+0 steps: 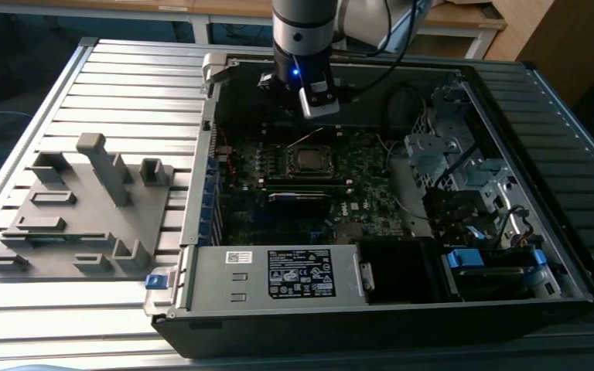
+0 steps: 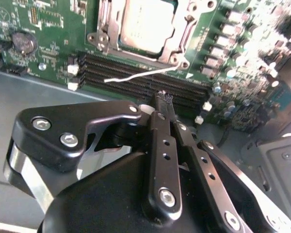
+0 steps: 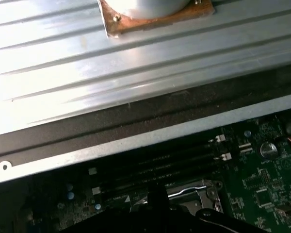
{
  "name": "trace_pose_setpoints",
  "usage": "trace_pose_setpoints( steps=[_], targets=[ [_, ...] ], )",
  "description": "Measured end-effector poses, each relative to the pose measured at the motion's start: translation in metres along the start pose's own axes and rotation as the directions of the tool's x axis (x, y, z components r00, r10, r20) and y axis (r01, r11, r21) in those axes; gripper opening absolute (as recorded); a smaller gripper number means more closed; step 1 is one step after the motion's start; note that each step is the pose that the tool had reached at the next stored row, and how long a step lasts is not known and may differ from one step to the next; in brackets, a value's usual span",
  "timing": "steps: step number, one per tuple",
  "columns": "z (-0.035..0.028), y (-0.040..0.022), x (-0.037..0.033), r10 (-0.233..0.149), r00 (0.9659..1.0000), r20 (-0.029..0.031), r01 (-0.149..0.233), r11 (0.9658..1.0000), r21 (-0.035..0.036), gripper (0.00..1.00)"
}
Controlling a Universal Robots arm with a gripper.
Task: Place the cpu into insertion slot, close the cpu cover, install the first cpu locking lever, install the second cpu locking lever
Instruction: 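Install the first cpu locking lever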
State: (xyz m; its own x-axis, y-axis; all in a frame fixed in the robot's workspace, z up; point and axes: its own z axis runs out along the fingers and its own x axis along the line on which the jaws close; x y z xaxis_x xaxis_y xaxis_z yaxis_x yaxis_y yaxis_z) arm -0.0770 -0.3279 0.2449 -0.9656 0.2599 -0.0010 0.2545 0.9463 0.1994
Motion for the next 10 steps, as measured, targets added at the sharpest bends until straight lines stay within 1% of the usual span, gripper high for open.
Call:
trace_pose_setpoints(
  steps=[1,2,7,10],
  targets=[
    [0.0003,0.0004,0.0001,-0.001,1.0,0.0029,0.0,0.9999,0.0105,0.1],
    [0.0006,0.0008,0.0002,-0.001,1.0,0.0048,0.001,0.9998,0.0178,0.1],
    [0.0009,0.001,0.0003,-0.001,1.0,0.0049,0.001,0.9998,0.0187,0.1],
    [0.0046,0.0003,0.0003,-0.001,1.0,0.0049,0.001,0.9998,0.0187,0.1]
  ],
)
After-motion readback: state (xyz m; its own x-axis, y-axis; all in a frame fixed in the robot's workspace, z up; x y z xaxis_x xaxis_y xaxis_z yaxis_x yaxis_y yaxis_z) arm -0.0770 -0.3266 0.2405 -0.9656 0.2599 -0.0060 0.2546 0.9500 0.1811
